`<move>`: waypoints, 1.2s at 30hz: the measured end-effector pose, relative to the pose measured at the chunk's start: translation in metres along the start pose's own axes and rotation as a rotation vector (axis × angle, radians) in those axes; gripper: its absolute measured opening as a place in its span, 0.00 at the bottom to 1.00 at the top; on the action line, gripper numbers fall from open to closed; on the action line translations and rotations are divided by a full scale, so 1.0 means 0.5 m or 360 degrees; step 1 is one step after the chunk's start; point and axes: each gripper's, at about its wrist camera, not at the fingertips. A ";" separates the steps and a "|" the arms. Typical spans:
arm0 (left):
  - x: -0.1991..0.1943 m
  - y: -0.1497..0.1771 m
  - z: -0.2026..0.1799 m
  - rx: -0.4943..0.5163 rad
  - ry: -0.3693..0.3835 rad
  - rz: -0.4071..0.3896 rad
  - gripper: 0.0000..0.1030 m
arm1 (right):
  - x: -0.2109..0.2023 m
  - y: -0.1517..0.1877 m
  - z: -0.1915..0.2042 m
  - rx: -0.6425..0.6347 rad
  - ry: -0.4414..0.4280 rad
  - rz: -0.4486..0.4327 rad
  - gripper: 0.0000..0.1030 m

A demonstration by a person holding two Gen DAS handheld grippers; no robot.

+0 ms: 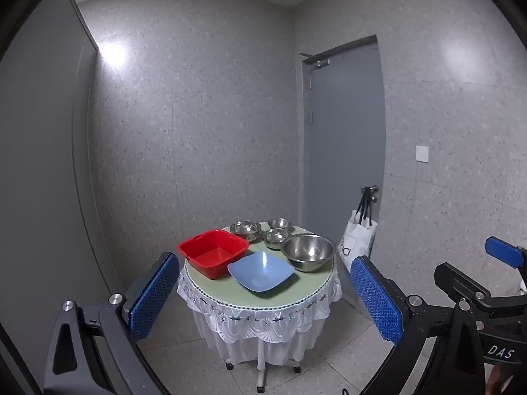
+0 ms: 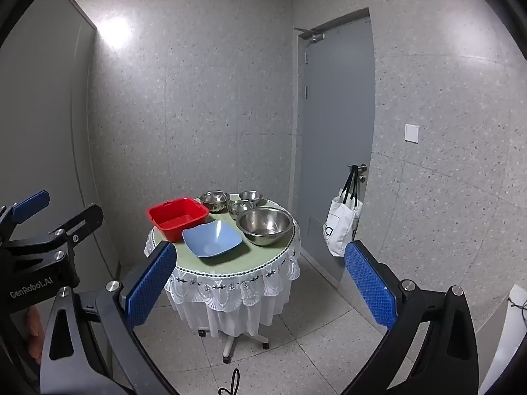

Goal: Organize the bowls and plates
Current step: 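Move both tools toward the table with the bowls and basin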

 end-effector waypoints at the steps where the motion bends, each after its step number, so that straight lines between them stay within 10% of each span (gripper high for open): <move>1: 0.000 0.000 0.000 -0.0001 0.0001 0.0005 1.00 | 0.001 0.000 0.000 -0.0006 0.0004 0.0005 1.00; 36: 0.010 -0.005 -0.008 0.0006 -0.0007 0.0032 0.99 | 0.006 -0.008 -0.032 0.0015 -0.0013 -0.0024 1.00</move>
Point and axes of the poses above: each gripper's, at about its wrist camera, not at the fingertips, and x roughly the way its jaws point, z to its left, y to its underside, and after that the axes turned 15 degrees about z, right-handed
